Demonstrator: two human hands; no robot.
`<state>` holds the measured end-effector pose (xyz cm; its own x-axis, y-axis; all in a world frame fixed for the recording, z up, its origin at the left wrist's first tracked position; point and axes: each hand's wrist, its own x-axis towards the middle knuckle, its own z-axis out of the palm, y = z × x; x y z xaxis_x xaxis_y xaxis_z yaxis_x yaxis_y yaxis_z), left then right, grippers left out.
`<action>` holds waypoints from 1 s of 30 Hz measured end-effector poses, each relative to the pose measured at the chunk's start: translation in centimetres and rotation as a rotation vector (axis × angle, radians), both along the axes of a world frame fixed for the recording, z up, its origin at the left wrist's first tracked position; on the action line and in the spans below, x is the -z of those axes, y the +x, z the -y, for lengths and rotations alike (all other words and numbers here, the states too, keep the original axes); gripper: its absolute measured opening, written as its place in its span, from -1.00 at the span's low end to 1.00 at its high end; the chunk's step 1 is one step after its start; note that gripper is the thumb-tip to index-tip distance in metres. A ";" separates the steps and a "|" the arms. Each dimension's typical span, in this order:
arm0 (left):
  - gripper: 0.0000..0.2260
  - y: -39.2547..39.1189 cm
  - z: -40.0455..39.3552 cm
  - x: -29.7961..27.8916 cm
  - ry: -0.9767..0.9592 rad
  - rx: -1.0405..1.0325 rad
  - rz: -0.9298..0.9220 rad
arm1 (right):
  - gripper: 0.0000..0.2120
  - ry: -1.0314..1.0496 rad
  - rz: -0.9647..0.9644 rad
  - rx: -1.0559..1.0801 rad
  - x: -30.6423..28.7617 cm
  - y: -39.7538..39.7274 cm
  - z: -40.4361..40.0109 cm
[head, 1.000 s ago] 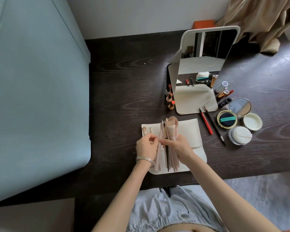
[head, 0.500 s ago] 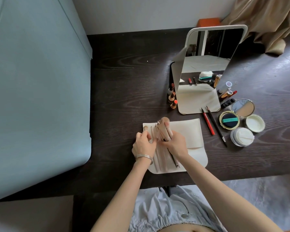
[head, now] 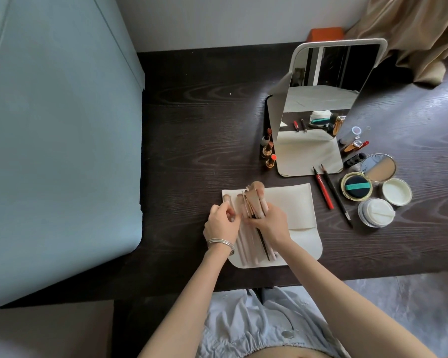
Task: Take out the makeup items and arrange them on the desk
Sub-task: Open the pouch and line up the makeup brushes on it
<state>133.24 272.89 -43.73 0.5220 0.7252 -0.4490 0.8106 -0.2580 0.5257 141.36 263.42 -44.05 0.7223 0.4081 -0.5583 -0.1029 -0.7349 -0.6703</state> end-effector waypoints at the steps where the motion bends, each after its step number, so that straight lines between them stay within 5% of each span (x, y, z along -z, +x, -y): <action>1: -0.91 -0.1 0.0 0.0 0.000 0.004 0.008 | -0.79 0.003 0.002 0.002 0.0 0.0 0.0; 23: -0.89 0.3 -0.1 -1.1 -0.026 -0.013 0.256 | -0.83 0.213 -0.226 0.189 -1.8 0.8 2.0; 30: -0.82 1.2 0.8 -1.7 -0.455 -0.112 0.291 | -0.88 0.307 -0.320 0.158 -3.0 0.3 2.1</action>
